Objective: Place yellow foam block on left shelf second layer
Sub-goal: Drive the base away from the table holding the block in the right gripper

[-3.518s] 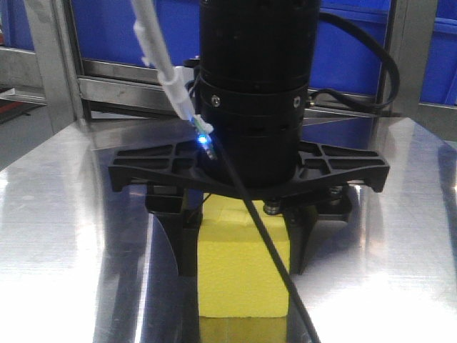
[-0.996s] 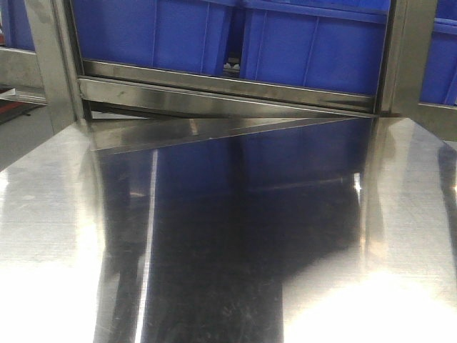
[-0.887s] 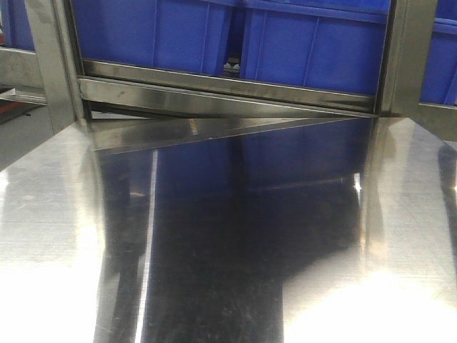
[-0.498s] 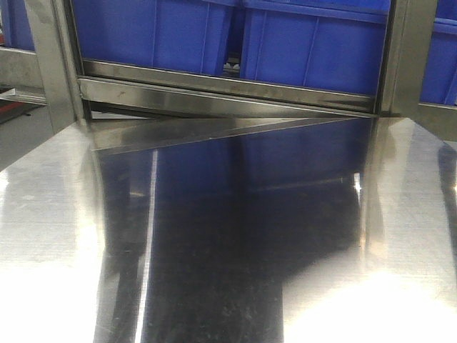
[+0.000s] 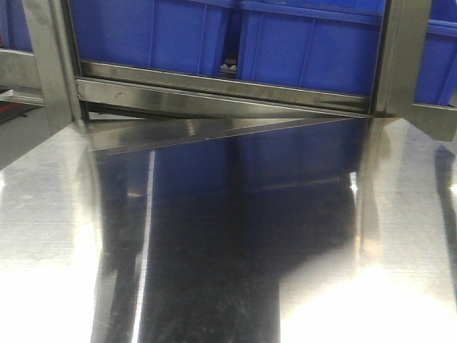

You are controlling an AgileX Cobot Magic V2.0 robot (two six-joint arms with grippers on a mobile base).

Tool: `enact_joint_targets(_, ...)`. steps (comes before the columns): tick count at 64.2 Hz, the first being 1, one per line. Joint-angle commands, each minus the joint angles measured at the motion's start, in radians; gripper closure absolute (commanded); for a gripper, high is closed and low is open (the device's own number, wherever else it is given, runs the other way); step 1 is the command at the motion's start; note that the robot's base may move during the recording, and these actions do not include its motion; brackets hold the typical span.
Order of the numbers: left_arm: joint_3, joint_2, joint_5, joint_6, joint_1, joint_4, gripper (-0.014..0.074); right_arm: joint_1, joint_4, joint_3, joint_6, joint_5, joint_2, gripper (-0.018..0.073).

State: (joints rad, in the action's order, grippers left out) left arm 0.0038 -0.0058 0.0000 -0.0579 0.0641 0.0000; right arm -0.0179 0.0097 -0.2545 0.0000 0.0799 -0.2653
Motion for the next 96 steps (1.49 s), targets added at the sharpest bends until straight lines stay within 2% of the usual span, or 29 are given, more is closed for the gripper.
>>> enact_joint_targets(1,0.027,-0.021,-0.082,-0.003,0.003,-0.006,0.0472,0.005,-0.010,-0.027,-0.014,-0.098,-0.005,0.0042)
enact_joint_targets(96,0.027,-0.021,-0.082,-0.003,0.003,-0.006,0.0472,0.005,-0.010,-0.027,-0.014,-0.098,-0.005,0.0042)
